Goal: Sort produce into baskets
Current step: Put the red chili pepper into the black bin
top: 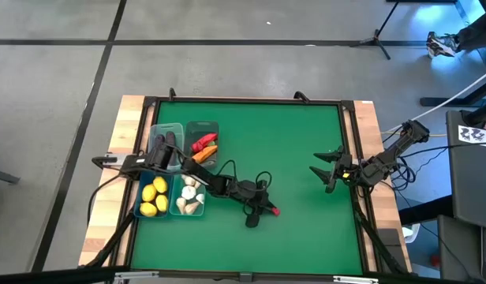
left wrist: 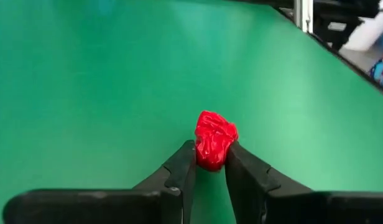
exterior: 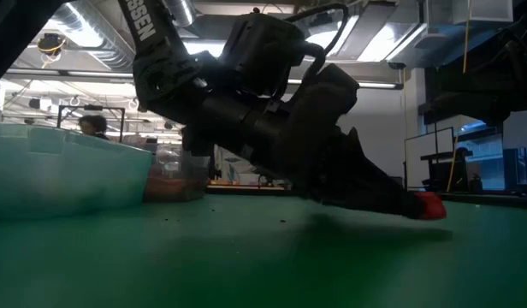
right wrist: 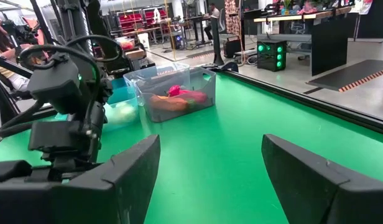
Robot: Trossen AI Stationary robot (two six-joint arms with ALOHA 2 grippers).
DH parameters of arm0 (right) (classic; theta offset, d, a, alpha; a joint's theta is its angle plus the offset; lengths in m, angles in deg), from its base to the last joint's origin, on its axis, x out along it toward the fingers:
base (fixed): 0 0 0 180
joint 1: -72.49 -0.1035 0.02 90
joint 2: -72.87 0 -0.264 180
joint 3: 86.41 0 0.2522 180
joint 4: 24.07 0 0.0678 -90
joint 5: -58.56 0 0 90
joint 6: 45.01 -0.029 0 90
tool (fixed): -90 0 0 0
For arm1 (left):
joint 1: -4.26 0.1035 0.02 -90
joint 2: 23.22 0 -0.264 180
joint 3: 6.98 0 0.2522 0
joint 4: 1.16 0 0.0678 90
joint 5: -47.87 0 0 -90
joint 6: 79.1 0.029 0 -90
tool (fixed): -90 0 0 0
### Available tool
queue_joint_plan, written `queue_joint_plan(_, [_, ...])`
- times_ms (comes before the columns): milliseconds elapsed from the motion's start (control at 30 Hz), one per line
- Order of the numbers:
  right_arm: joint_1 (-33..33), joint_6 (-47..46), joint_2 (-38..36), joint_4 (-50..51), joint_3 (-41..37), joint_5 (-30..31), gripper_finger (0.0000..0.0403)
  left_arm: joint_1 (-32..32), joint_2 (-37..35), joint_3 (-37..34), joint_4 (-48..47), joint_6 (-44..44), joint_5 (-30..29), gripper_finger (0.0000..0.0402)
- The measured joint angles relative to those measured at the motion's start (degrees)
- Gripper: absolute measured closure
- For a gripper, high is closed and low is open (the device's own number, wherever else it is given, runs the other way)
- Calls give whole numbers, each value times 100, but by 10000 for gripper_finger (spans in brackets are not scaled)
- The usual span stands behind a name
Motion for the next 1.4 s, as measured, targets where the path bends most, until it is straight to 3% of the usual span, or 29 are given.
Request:
queue_joint_plan(267, [0, 0, 11, 0, -1, 0, 123, 153, -422, 9, -262, -620, -19, 327])
queue_joint_plan(500, [-1, -7, 13, 0, -1, 0, 123, 359, -1446, 9, -1875, -595, -201, 327])
queue_joint_plan(733, [-1, -24, 37, 0, 1, 2, 123, 527, -2896, 9, -4317, -639, -1187, 327])
queue_joint_plan(933, [-1, -41, 37, 0, 1, -2, 123, 579, -4000, 9, -6507, -1341, -2449, 327])
queue_joint_plan(1100, [0, -44, 37, 0, -1, -1, 123, 587, -4669, 9, -8283, -2695, -3633, 327])
queue_joint_plan(1233, [-1, -44, 35, 0, 1, -1, 123, 587, -4902, -36, -9453, -4078, -4181, 327])
queue_joint_plan(1400, [-1, -44, 35, 0, 1, 0, 123, 625, -4917, -374, -9896, -5047, -4590, 327])
